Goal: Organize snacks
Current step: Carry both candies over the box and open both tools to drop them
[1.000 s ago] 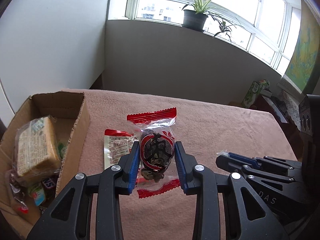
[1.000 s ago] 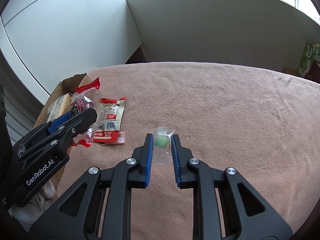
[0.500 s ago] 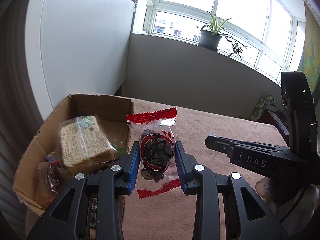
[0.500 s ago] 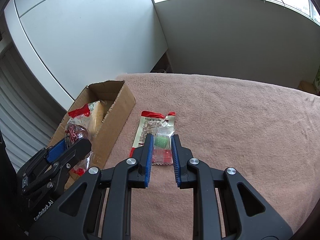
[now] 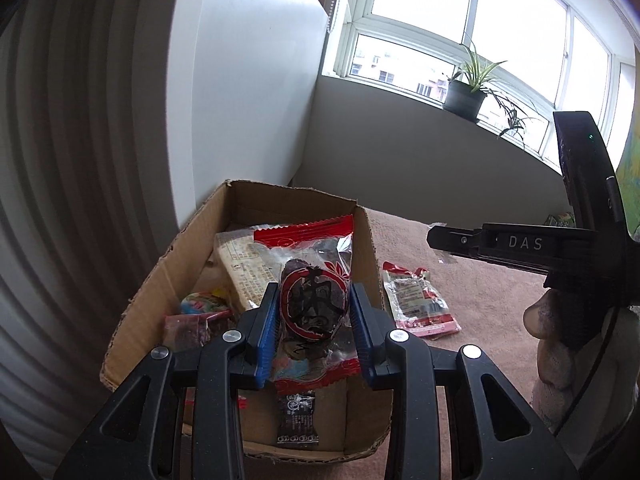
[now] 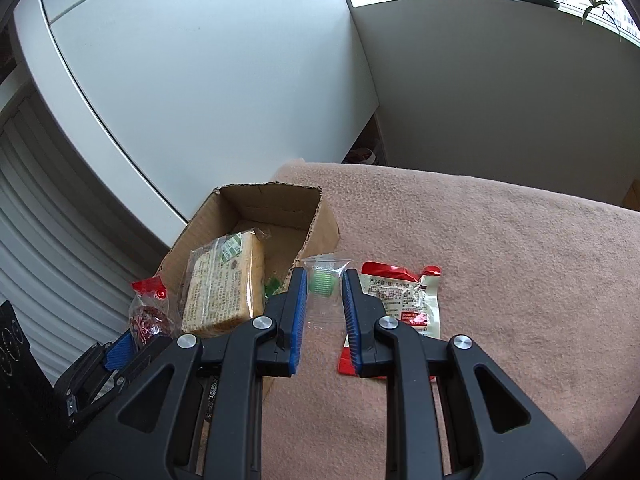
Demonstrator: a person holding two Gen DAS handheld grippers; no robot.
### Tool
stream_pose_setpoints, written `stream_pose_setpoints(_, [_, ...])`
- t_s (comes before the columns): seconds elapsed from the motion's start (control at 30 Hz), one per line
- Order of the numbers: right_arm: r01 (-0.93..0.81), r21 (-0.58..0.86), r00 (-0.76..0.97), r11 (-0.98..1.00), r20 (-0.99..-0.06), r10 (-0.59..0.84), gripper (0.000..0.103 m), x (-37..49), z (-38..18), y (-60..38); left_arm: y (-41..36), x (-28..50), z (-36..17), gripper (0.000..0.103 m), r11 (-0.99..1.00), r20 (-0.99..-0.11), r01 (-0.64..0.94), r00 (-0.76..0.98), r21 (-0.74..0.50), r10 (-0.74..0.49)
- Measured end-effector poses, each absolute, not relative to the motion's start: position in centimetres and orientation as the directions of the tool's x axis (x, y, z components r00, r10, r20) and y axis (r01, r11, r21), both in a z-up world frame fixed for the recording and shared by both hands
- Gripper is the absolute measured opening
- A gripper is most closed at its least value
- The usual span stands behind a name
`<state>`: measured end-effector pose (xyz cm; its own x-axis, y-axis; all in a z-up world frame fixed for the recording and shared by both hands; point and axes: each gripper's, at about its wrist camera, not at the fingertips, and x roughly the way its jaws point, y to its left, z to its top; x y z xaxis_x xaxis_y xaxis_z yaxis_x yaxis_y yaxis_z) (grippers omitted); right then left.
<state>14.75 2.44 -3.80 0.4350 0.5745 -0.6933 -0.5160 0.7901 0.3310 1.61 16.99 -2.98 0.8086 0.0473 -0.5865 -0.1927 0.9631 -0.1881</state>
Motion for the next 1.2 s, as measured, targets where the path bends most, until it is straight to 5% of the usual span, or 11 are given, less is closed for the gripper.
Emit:
stream_pose_setpoints(0.77, [-0.593,0.284,0.402,0.754,-0.707,0.582,0.021,14.7,-6.0,10.5,20.7,0.3,-4.7,0.033,0.955,-0.617,-0.220,0.785,-0.199,0.052])
stream_pose_setpoints(0.83, [-0.586,0.283,0.417,0.759,-0.698,0.583,0.048,14.6,-5.9,10.4,20.8,0.2,-4.8,0.038,0.955,-0.617,-0.220,0.785,-0.197,0.054])
stream_pose_setpoints(0.87, [-0.584,0.288,0.429,0.759,-0.684,0.590,0.072,14.5,-5.6,10.0,20.8,0.1,-4.8,0.052,0.954,-0.615,-0.226,0.786,-0.199,0.058])
stream_pose_setpoints(0.9, [-0.581,0.294,0.444,0.759,-0.667,0.598,0.082,14.4,-5.4,9.8,21.0,-0.1,-4.7,0.060,0.951,-0.609,-0.231,0.791,-0.206,0.060])
stream_pose_setpoints(1.2, [-0.570,0.291,0.481,0.769,-0.640,0.599,0.092,14.2,-4.2,8.8,20.8,-0.3,-4.2,0.066,0.950,-0.595,-0.228,0.802,-0.212,0.059])
